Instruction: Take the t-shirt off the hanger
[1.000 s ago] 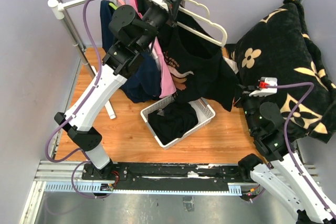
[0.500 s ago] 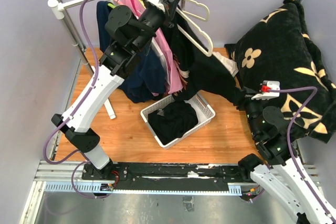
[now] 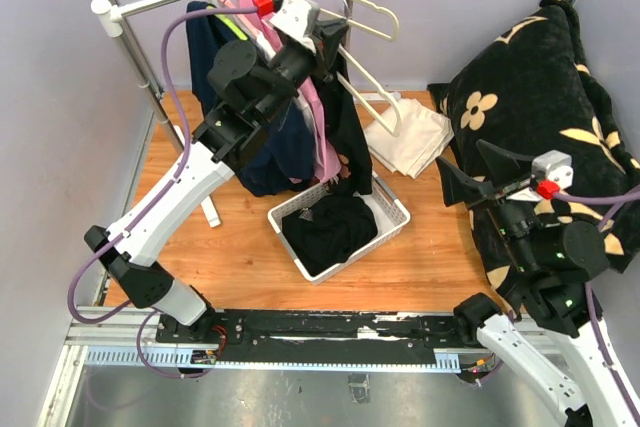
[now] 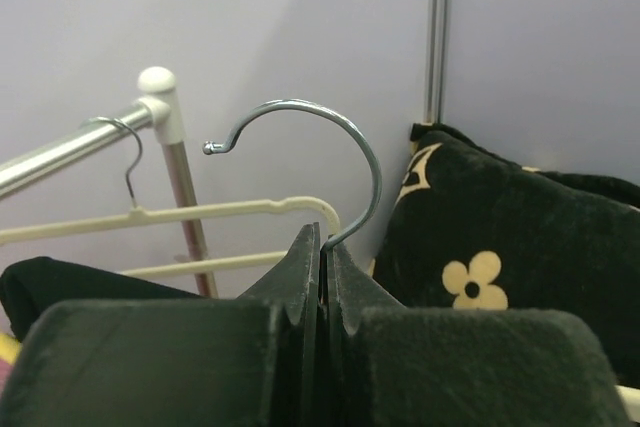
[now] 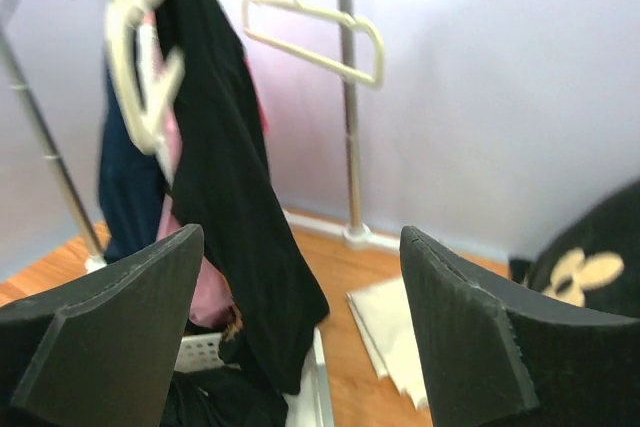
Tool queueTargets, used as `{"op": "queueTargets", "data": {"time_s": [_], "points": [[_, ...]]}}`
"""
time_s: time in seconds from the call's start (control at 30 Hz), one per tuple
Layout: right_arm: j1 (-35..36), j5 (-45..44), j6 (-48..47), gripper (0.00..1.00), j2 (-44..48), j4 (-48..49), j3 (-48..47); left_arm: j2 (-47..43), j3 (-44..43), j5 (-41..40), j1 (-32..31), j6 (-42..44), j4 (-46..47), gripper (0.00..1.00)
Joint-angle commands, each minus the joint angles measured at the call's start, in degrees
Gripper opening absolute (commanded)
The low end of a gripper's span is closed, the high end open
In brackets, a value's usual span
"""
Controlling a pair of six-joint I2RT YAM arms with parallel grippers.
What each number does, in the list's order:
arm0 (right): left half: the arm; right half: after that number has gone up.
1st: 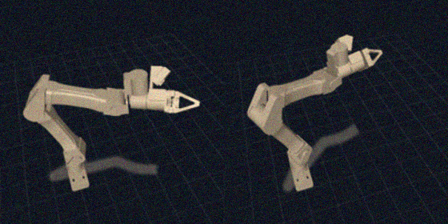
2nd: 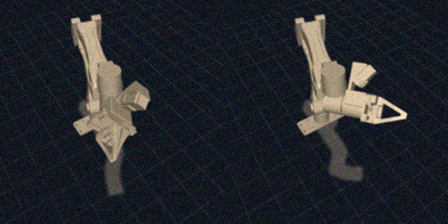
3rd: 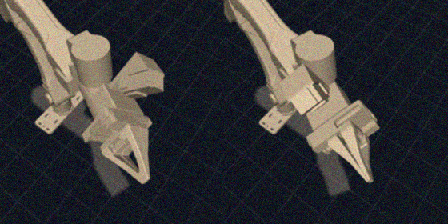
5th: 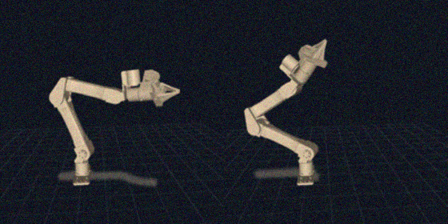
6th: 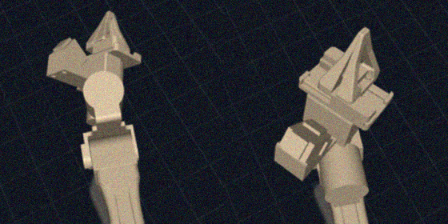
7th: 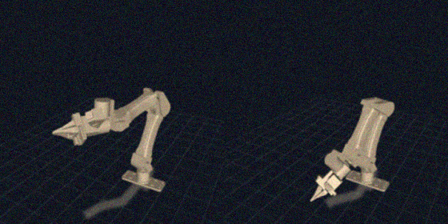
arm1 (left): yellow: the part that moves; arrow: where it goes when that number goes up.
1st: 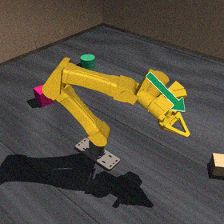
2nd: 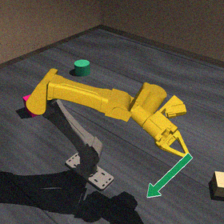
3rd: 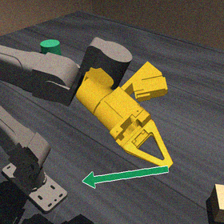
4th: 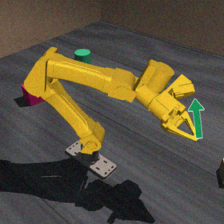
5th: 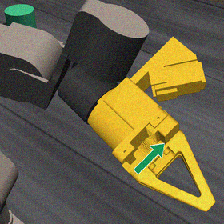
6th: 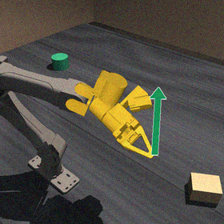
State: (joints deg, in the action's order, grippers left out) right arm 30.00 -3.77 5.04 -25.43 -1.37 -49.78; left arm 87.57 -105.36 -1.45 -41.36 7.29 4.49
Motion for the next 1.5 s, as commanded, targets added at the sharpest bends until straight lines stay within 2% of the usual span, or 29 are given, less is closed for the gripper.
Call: {"op": "queueTargets", "data": {"time_s": [0.0, 0.37, 0.87, 1.47], "points": [[0.89, 11.34, -2.91, 0.80, -0.11, 4.38, -3.80, -2.58, 3.78, -3.46, -2.60, 0.33, 5.16, 0.01], [0.94, 20.21, -0.31, 0.84, -7.76, 7.30, -9.43, -4.04, 10.44, -7.44, -7.26, -1.43, 7.68, 0.01], [0.94, 18.79, 3.08, 0.77, -15.69, 6.74, -11.87, -2.67, 11.41, -12.89, -13.45, 1.27, 9.12, 0.00], [0.94, 16.57, 3.22, 0.37, -18.27, 5.13, -12.43, -1.69, 11.42, -16.38, -18.33, 4.99, 9.71, 0.01]]}}
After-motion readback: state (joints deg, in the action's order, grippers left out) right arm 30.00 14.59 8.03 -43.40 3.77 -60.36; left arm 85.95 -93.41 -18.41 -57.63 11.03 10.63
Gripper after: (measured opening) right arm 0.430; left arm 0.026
